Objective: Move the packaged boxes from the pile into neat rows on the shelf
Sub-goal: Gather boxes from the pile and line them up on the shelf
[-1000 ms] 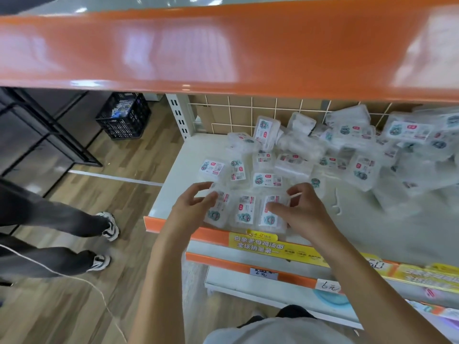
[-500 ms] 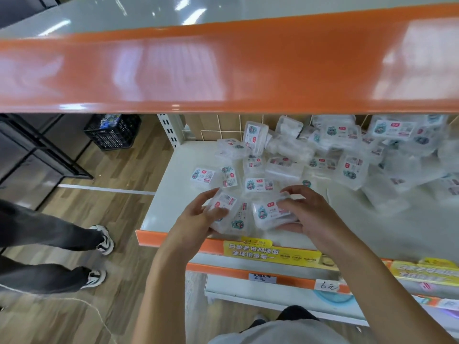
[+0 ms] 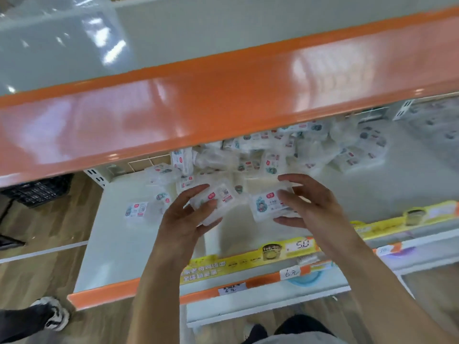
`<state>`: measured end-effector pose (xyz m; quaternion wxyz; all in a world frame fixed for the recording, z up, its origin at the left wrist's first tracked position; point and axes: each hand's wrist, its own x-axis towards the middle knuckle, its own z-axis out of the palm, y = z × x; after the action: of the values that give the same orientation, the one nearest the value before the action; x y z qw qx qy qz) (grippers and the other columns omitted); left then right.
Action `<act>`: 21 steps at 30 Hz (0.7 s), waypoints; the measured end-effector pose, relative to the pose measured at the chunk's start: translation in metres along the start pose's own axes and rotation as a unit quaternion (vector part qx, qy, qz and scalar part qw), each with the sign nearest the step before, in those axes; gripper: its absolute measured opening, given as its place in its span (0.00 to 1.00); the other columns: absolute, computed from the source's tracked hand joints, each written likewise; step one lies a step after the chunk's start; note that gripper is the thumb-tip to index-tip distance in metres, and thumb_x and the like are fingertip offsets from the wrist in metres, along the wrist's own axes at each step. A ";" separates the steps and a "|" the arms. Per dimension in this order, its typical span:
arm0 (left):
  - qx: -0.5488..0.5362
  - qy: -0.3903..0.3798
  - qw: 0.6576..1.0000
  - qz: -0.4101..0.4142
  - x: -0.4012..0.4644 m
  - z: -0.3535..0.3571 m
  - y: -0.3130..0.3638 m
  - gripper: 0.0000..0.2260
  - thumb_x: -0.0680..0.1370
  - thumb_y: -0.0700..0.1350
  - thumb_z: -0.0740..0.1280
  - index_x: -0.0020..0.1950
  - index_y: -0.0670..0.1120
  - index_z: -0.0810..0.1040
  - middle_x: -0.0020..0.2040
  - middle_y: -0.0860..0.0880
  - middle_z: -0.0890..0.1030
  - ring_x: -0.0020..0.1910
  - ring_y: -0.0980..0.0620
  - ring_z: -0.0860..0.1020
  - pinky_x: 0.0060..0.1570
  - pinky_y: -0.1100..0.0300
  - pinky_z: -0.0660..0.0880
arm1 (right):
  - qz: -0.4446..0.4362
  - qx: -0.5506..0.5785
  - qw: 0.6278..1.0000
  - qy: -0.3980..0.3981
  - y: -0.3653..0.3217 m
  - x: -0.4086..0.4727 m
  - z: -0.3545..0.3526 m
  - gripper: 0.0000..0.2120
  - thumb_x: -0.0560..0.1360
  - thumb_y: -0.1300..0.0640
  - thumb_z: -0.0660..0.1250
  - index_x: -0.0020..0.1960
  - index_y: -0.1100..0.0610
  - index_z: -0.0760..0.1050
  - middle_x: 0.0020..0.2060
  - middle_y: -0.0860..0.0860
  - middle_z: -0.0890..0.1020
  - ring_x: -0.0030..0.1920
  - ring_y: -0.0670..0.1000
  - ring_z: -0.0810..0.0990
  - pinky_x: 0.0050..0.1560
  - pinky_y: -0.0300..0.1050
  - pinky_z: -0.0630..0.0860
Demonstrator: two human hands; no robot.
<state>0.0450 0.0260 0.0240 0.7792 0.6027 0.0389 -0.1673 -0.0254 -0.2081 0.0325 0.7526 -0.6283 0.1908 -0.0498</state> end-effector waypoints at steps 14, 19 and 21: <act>0.070 -0.199 0.975 -0.073 -0.001 0.246 -0.061 0.16 0.79 0.34 0.63 0.62 0.47 0.82 0.56 0.46 0.85 0.55 0.47 0.84 0.47 0.54 0.83 | -0.080 0.058 0.959 0.265 -0.023 -0.079 -0.235 0.12 0.78 0.64 0.69 0.57 0.52 0.81 0.47 0.63 0.83 0.48 0.60 0.84 0.45 0.52 0.84; 0.075 -0.238 0.965 -0.079 -0.024 0.347 -0.095 0.15 0.79 0.34 0.65 0.63 0.46 0.80 0.57 0.42 0.84 0.52 0.46 0.84 0.45 0.57 0.83 | -0.076 0.071 0.936 0.336 -0.034 -0.115 -0.330 0.11 0.78 0.62 0.69 0.58 0.52 0.81 0.48 0.60 0.85 0.50 0.60 0.85 0.47 0.54 0.85; 0.077 -0.250 0.961 -0.087 -0.033 0.384 -0.110 0.14 0.79 0.35 0.66 0.63 0.46 0.80 0.56 0.42 0.84 0.51 0.46 0.84 0.44 0.57 0.82 | -0.077 0.071 0.931 0.351 -0.039 -0.126 -0.365 0.10 0.78 0.62 0.69 0.57 0.51 0.82 0.48 0.60 0.85 0.50 0.59 0.85 0.45 0.52 0.85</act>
<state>-0.0737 -0.3565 0.0344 0.6979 0.5942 -0.1179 -0.3820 -0.2628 -0.5142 0.0479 0.6743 -0.5283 0.3896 -0.3383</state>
